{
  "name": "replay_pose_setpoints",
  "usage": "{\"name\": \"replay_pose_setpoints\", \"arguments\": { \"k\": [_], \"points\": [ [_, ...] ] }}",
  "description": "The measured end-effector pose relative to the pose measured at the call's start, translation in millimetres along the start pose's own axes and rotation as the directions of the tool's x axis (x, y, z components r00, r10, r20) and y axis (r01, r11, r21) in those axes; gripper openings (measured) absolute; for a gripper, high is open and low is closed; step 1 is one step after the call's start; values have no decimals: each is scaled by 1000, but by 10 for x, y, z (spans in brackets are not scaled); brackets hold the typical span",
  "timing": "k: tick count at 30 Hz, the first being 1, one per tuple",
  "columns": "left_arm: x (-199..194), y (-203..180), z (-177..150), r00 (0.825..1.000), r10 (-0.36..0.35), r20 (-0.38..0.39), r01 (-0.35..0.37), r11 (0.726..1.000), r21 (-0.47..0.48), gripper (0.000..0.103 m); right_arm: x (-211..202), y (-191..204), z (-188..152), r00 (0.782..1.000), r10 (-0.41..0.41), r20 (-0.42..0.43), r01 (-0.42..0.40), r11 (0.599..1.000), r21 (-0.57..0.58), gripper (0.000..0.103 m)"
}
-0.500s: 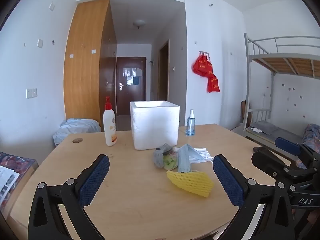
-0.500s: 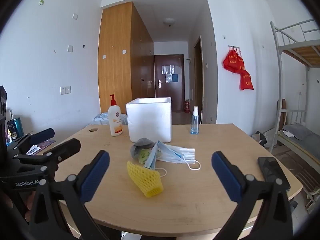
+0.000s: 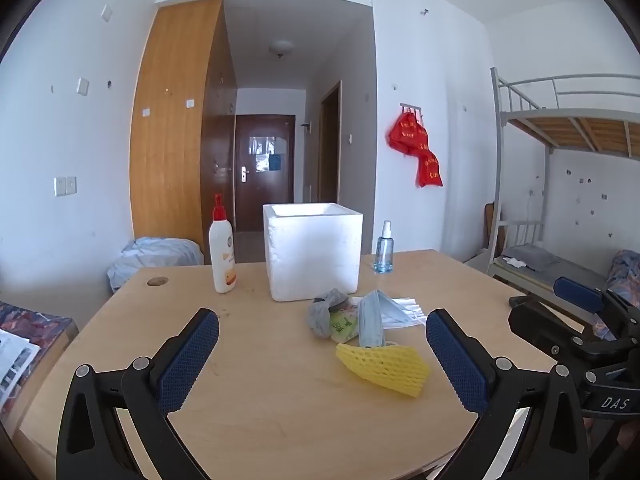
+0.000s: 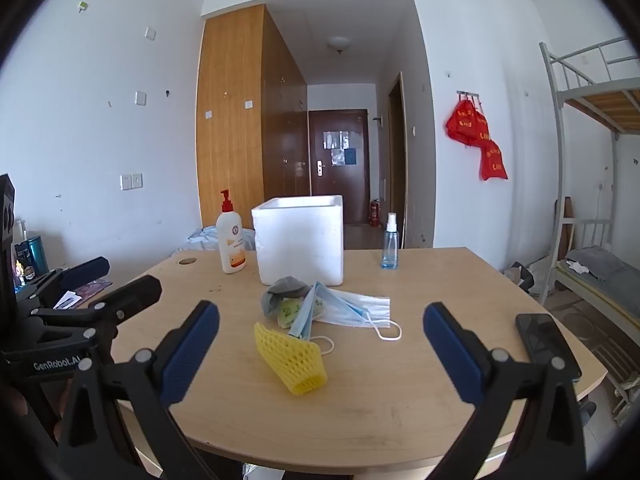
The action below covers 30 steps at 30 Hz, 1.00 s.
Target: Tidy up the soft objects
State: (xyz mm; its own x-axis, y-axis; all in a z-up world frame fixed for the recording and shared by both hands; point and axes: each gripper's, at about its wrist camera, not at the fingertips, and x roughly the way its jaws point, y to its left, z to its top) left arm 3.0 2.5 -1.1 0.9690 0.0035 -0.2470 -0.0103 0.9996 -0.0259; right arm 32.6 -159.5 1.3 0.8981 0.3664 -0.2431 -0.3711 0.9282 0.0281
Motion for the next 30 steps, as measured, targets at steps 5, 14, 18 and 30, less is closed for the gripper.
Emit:
{"name": "replay_pose_setpoints", "arguments": {
  "k": [5, 14, 18, 30],
  "points": [
    [20, 20, -12, 1000, -9, -2, 9, 1000, -6, 103, 1, 2, 1, 1000, 2, 1, -2, 1000, 1, 103],
    [-11, 14, -2, 1000, -7, 2, 7, 1000, -3, 103, -1, 6, 0, 1000, 0, 0, 0, 1000, 0, 103],
    [-25, 20, 5, 1000, 0, 8, 0, 1000, -2, 103, 0, 5, -2, 1000, 2, 0, -2, 1000, 0, 103],
    [-35, 18, 4, 1000, 3, 11, -3, 1000, -1, 103, 14, -2, -12, 1000, 2, 2, -2, 1000, 0, 103]
  ]
}}
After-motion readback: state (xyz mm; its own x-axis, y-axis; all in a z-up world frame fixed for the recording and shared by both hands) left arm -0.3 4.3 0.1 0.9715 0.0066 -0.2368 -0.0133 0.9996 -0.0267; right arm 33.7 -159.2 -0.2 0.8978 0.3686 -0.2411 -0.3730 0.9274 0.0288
